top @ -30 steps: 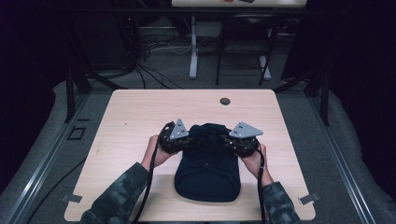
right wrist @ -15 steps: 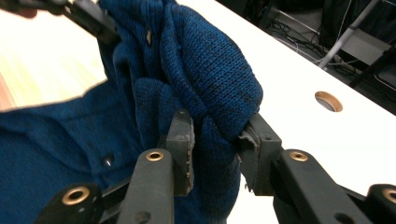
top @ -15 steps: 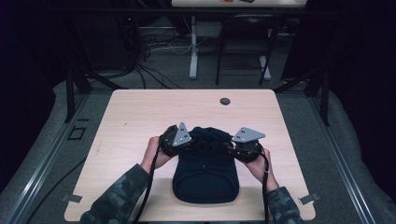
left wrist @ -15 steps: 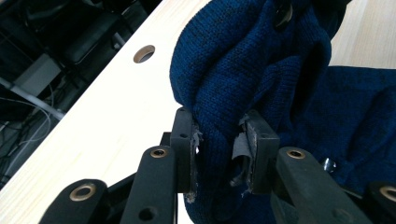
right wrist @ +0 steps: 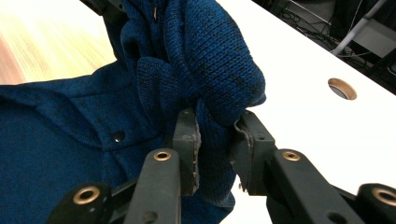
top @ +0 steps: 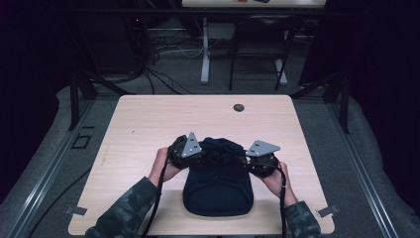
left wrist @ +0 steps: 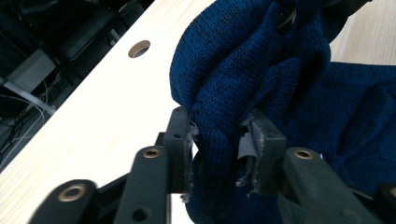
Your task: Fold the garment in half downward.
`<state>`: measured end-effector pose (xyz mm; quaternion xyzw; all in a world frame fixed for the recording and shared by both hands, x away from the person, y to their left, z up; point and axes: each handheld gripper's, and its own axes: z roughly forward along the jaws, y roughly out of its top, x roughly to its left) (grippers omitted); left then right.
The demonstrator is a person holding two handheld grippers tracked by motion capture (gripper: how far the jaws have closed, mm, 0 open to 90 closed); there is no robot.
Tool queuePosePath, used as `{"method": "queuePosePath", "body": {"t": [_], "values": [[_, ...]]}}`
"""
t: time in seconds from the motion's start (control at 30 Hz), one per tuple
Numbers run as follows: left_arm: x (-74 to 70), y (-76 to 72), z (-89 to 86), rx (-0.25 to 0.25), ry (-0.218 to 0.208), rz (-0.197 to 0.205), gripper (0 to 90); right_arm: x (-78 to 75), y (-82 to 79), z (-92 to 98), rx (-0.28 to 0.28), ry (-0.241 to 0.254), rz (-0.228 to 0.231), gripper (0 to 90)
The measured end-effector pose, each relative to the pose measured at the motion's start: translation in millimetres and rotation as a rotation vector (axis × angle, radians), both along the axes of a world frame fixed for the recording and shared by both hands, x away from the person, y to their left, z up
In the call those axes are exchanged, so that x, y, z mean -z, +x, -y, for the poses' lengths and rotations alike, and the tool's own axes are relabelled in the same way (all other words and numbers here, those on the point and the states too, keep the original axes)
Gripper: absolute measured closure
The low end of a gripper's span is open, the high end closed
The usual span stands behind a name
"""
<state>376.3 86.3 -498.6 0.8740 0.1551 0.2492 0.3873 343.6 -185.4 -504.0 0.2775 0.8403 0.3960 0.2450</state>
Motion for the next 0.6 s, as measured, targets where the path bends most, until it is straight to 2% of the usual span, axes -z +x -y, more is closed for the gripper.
{"method": "queuePosePath", "body": {"t": [0.03, 0.17, 0.27, 0.3, 0.5, 0.6], "values": [[0.0, 0.0, 0.0, 0.0, 0.0, 0.0, 54.8, 0.6, -0.5, -0.6, 0.004, 0.005, -0.001, 72.4], [3.5, -0.7, -5.9, -0.017, -0.038, -0.062, 53.4, 2.5, -2.5, -2.0, -0.004, 0.003, -0.008, 72.7], [6.3, -2.0, -8.1, -0.017, -0.05, -0.065, 56.2, 2.2, -3.7, -1.7, -0.007, -0.002, -0.01, 72.9], [8.4, -3.3, -9.7, -0.013, -0.064, -0.069, 60.7, 2.5, -5.1, -1.4, -0.006, -0.001, -0.008, 73.0], [18.2, -10.3, -15.5, 0.009, -0.118, -0.077, 65.1, 5.6, -8.9, 0.5, -0.016, 0.005, -0.012, 73.2], [19.5, -13.8, -15.1, 0.022, -0.107, -0.07, 66.0, 8.2, -11.6, 1.0, -0.018, -0.002, -0.017, 73.2]]}}
